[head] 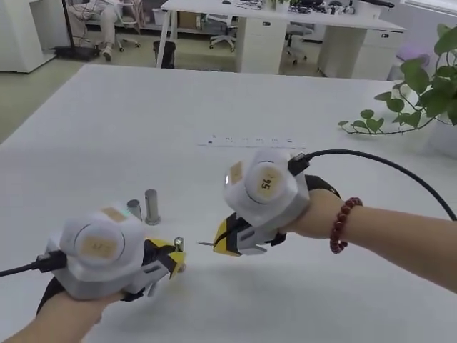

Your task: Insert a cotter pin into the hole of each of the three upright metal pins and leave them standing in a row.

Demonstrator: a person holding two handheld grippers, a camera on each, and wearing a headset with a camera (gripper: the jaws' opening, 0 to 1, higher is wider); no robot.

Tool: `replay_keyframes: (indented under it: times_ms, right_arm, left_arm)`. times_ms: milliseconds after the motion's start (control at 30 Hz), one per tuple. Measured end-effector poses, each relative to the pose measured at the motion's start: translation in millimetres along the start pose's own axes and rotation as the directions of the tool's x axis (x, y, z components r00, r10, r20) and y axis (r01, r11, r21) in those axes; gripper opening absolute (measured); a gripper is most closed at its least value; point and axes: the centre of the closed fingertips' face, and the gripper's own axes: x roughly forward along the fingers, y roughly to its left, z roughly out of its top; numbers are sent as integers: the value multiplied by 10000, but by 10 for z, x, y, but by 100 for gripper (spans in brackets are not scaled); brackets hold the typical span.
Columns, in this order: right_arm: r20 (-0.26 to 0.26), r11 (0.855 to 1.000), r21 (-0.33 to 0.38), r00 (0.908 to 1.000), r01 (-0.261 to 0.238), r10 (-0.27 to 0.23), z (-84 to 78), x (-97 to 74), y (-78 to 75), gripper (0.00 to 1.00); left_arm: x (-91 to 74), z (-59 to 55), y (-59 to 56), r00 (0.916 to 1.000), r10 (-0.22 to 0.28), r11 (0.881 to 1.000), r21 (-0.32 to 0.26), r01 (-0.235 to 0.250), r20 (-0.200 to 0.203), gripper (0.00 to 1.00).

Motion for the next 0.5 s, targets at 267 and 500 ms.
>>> replay_keyframes:
  times_ms: [267, 500]
  right_arm:
    - [-158, 9988, -483, 9999, 42, -50, -3, 50, -26, 3]
    - [-10, 9966, -820, 10000, 22, -23, 55, 70, -53, 3]
  left_arm:
    - [2, -2, -1, 9993, -380, 9982, 454, 381, -26, 7]
    - [7, 3, -14, 9968, -782, 9909, 1091, 792, -133, 7]
